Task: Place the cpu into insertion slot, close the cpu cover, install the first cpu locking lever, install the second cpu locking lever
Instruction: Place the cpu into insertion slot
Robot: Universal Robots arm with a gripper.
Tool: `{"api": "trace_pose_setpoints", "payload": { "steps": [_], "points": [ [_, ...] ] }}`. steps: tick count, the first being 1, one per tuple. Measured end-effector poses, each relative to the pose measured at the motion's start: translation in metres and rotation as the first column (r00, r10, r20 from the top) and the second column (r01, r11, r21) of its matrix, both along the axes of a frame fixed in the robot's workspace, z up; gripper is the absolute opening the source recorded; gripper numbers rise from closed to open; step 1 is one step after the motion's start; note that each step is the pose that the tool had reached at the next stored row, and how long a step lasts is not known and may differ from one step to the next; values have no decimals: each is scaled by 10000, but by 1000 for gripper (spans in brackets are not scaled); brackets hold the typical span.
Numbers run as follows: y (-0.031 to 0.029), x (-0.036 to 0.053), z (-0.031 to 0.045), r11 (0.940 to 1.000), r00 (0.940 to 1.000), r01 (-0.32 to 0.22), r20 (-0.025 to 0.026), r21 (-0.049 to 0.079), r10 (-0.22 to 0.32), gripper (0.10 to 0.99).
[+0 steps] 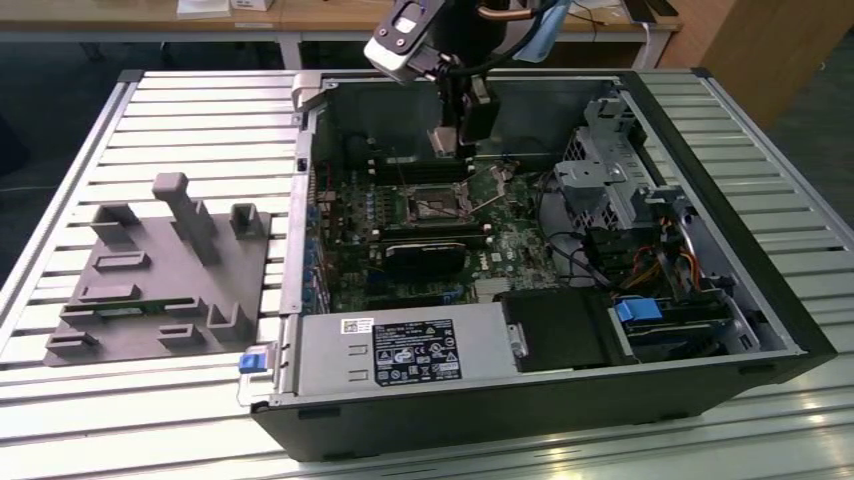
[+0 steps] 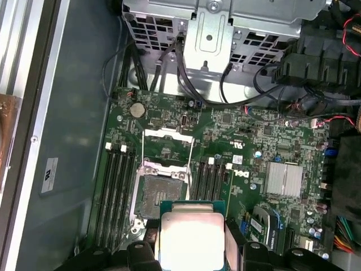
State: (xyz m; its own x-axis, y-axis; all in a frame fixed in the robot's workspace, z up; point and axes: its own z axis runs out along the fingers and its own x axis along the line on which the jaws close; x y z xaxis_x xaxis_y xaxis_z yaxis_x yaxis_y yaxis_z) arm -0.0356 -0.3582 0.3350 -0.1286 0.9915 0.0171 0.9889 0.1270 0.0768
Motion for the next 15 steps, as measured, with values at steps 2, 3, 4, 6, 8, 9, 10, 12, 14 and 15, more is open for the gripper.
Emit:
{"api": "trace_pose_setpoints", "payload": {
  "steps": [2,3,4,6,8,9,10,12,14,15],
  "points": [
    [1,0,-7,10000,10000,77,0,1,-77,541],
    [2,0,-11,9999,9999,127,0,1,-127,541],
    [2,0,-15,9999,9999,172,0,1,-172,541],
    [4,0,-22,9997,9997,245,0,0,-245,541],
    [5,0,-31,9995,9995,310,1,1,-310,541],
    [5,0,-35,9994,9994,342,0,0,-342,541],
    [6,0,-39,9993,9993,374,0,0,-374,541],
    [8,0,-47,9991,9991,436,0,0,-436,541],
    [10,0,-55,9988,9988,498,0,1,-498,541],
    [11,0,-59,9986,9986,529,0,0,-529,541]
  ]
}}
